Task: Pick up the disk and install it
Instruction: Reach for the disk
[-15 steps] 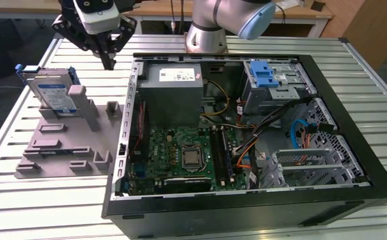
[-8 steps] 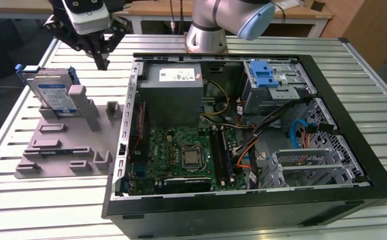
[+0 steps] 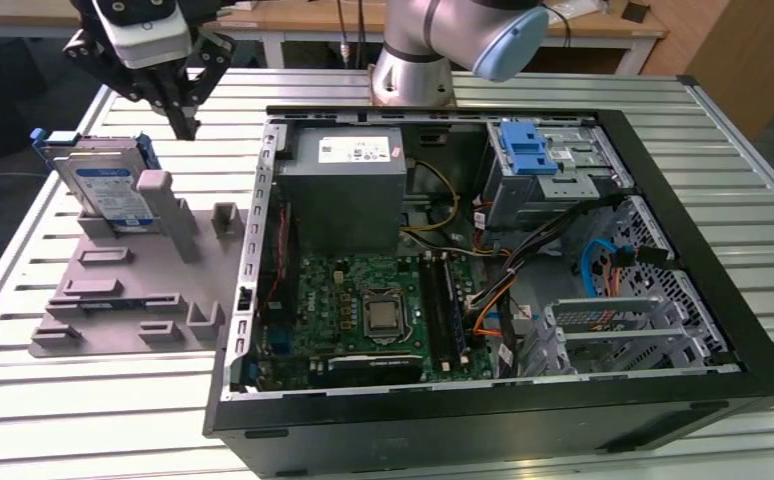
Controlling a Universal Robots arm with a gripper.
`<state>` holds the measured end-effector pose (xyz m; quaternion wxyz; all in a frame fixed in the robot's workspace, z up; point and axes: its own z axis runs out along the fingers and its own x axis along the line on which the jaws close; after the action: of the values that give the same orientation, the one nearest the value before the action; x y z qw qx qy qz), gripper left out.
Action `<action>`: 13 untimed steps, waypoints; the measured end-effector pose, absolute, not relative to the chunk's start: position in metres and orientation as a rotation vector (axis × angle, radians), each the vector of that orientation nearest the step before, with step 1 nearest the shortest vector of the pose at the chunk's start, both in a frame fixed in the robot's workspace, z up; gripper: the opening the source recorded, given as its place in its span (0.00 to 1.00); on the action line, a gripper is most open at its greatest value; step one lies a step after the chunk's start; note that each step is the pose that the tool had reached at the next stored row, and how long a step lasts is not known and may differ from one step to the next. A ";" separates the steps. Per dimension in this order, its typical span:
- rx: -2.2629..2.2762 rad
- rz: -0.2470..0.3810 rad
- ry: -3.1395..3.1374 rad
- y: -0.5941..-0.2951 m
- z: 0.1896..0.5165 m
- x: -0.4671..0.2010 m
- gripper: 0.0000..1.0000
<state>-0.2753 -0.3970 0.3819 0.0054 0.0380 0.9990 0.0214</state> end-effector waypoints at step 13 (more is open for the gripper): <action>0.119 0.067 3.129 -0.395 0.381 -0.302 0.11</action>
<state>-0.3018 -0.3954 0.3808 0.0050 0.0380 0.9990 0.0214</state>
